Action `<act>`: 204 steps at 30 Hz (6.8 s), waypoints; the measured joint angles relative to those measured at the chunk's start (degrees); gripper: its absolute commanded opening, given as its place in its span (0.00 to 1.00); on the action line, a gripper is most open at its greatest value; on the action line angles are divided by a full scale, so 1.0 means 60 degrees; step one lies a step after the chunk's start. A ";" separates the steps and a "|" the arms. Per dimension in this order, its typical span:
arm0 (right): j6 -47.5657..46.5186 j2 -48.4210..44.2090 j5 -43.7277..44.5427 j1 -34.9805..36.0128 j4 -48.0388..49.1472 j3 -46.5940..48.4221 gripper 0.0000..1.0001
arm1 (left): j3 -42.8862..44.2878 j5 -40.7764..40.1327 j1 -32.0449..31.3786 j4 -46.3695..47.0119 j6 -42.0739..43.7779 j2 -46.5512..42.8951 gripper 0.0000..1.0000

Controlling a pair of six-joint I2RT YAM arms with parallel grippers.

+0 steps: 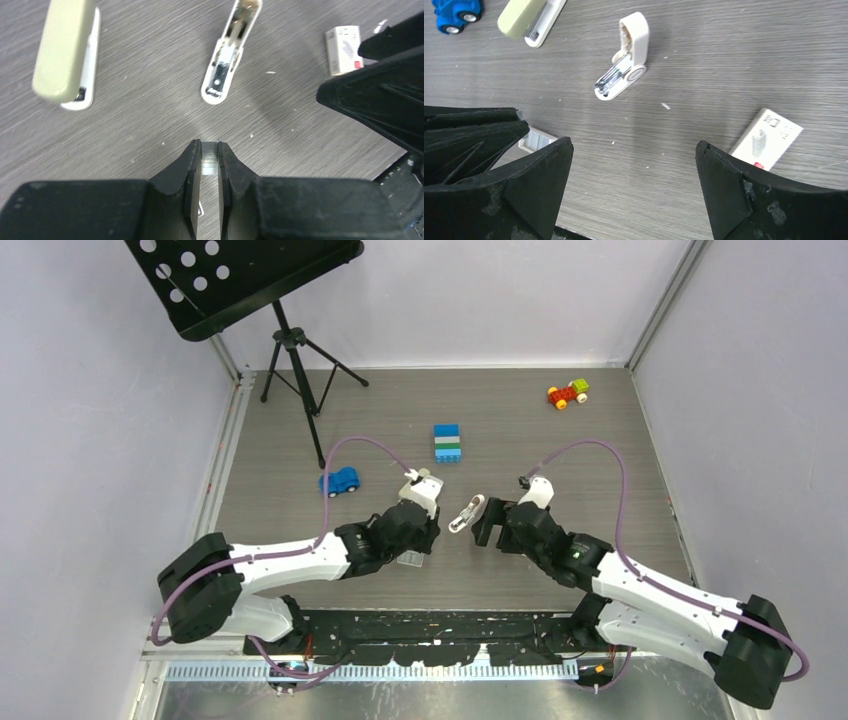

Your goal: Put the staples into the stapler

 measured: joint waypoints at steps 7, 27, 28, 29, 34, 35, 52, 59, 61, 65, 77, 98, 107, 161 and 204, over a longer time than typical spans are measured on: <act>-0.0168 -0.1402 0.1311 -0.0015 -0.0546 -0.0506 1.00 | -0.0073 0.0798 0.0000 0.2138 0.1042 0.0769 0.03; -0.0656 -0.4244 0.2805 -0.0076 -0.0856 -0.1526 1.00 | -0.0066 0.2004 0.0441 0.5497 0.2812 0.3315 0.03; -0.0670 -0.4244 0.2809 -0.0076 -0.0860 -0.1541 1.00 | -0.0062 0.2018 0.0474 0.5555 0.2863 0.3362 0.03; -0.0678 -0.4244 0.2812 -0.0076 -0.0867 -0.1559 1.00 | -0.0058 0.2058 0.0514 0.5603 0.2936 0.3406 0.03; -0.0750 -0.4244 0.2867 -0.0076 -0.0874 -0.1570 1.00 | -0.0015 0.2178 0.0612 0.5778 0.3122 0.3625 0.03; -0.0765 -0.4248 0.2871 -0.0076 -0.0874 -0.1570 1.00 | 0.0000 0.2186 0.0648 0.5814 0.3184 0.3665 0.03; -0.0816 -0.4619 0.2907 -0.0076 -0.0896 -0.1752 1.00 | 0.0164 0.2324 0.0772 0.5836 0.3486 0.4029 0.03; -0.0816 -0.4619 0.2907 -0.0076 -0.0900 -0.1781 1.00 | 0.0164 0.2401 0.0772 0.5818 0.3515 0.4014 0.03; -0.0816 -0.4619 0.2911 -0.0076 -0.0900 -0.1781 1.00 | 0.0164 0.2401 0.0772 0.5818 0.3519 0.3989 0.03; -0.0812 -0.4619 0.2911 -0.0076 -0.0900 -0.1781 1.00 | 0.0164 0.2393 0.0772 0.5818 0.3534 0.3869 0.02; -0.0816 -0.4619 0.2911 -0.0076 -0.0900 -0.1781 1.00 | 0.0168 0.2393 0.0834 0.5799 0.3585 0.3730 0.02; -0.0816 -0.4619 0.2911 -0.0076 -0.0900 -0.1781 1.00 | 0.0306 0.2430 0.0896 0.5745 0.3606 0.4044 0.02; -0.0816 -0.4619 0.2911 -0.0076 -0.0900 -0.1785 1.00 | 0.0306 0.2503 0.0896 0.5723 0.3570 0.4116 0.02; -0.0816 -0.4619 0.2911 -0.0076 -0.0900 -0.1785 1.00 | 0.0484 0.2335 0.0896 0.5045 0.3748 0.3912 0.01; -0.0816 -0.4615 0.2907 -0.0076 -0.0900 -0.1785 1.00 | 0.0612 0.2390 0.0896 0.4878 0.3402 0.4116 0.01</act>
